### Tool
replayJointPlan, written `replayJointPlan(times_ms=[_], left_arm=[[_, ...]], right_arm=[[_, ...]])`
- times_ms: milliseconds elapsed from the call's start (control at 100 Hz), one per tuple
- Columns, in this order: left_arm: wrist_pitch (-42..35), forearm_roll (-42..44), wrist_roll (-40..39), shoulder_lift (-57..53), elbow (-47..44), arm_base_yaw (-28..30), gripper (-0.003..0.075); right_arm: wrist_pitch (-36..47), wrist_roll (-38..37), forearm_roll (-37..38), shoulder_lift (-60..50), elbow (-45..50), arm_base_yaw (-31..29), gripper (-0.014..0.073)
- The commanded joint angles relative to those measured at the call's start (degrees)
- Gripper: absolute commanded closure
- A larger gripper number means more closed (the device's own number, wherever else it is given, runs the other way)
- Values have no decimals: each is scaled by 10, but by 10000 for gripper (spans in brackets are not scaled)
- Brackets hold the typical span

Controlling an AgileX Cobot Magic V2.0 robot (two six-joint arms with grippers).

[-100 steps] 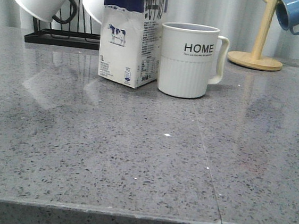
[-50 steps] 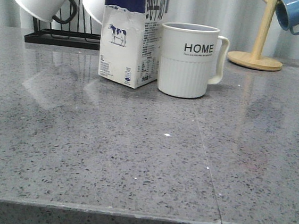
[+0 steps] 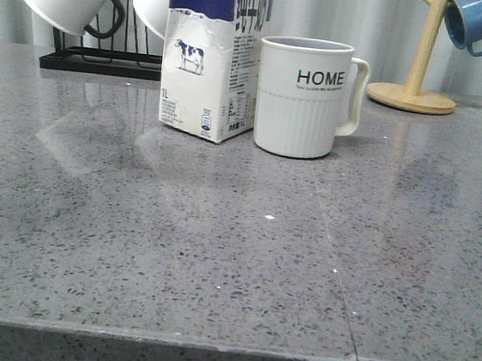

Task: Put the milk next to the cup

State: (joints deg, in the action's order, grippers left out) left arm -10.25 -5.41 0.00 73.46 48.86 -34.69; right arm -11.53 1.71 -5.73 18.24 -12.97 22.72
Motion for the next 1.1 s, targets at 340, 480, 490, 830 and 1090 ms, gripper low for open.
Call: replayJointPlan(times_ms=[340, 480, 490, 830, 1090], left_arm=[[43, 5, 0, -167, -85, 137, 741], [74, 27, 0, -229, -125, 183, 741], [77, 29, 0, -232, -129, 185, 741], [154, 45, 0, -410, -215, 253, 741], [205, 45, 0, -556, -274, 264, 741]], right_arm=[[42, 2, 4, 3, -15, -1, 659], [42, 2, 4, 3, -15, -1, 659], [42, 2, 4, 3, -15, -1, 659], [42, 2, 4, 3, -15, -1, 659], [42, 2, 4, 3, -15, -1, 659]])
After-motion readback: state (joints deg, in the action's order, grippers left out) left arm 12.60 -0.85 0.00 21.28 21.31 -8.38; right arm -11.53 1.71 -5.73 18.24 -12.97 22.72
